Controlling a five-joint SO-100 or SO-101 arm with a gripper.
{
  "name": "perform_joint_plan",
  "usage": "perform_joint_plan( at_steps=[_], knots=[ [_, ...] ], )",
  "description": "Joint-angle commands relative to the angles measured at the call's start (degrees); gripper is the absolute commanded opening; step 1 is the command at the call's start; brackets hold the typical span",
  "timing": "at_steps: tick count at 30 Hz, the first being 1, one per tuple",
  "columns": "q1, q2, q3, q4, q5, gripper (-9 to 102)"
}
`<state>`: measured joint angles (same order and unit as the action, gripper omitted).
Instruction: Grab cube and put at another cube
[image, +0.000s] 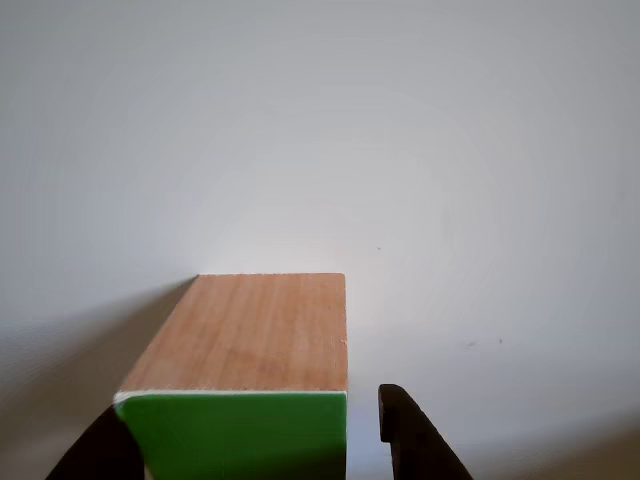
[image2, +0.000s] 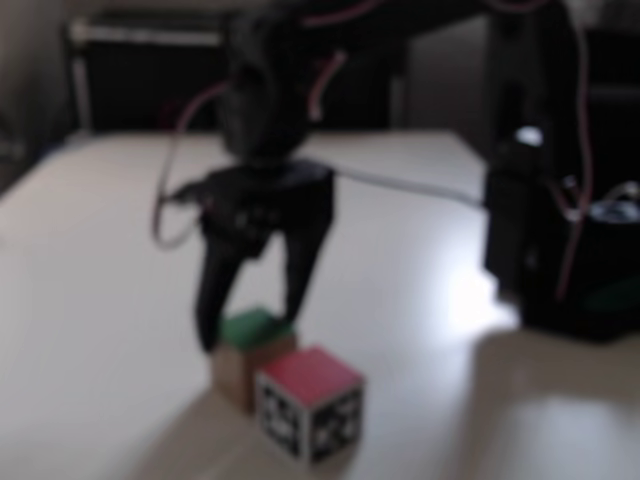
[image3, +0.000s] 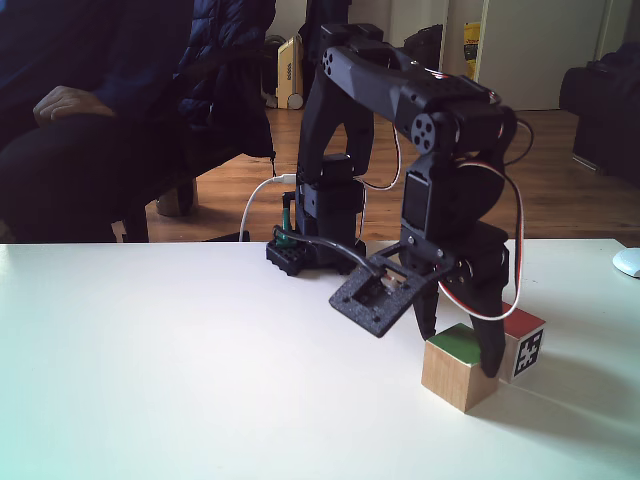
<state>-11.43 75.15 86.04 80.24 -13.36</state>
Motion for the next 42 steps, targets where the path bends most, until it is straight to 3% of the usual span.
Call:
perform_joint_plan(
  at_steps=[1, 9, 15, 23, 34, 42],
  knots=[
    [-0.1, -0.4, -2.5, 0.3, -0.6, 34],
    [-1.0, -2.2, -2.2, -0.3, -0.2, 31],
    [-1.1, -2.8, -3.2, -0.3, -0.3, 20],
    [-1.1, 0.2, -4.4, 0.4, 1.8, 15],
    [-7.5, 15.8, -7.5, 8.9, 7.0, 15],
    [-11.5, 17.8, -11.0, 14.1, 9.6, 16]
  ],
)
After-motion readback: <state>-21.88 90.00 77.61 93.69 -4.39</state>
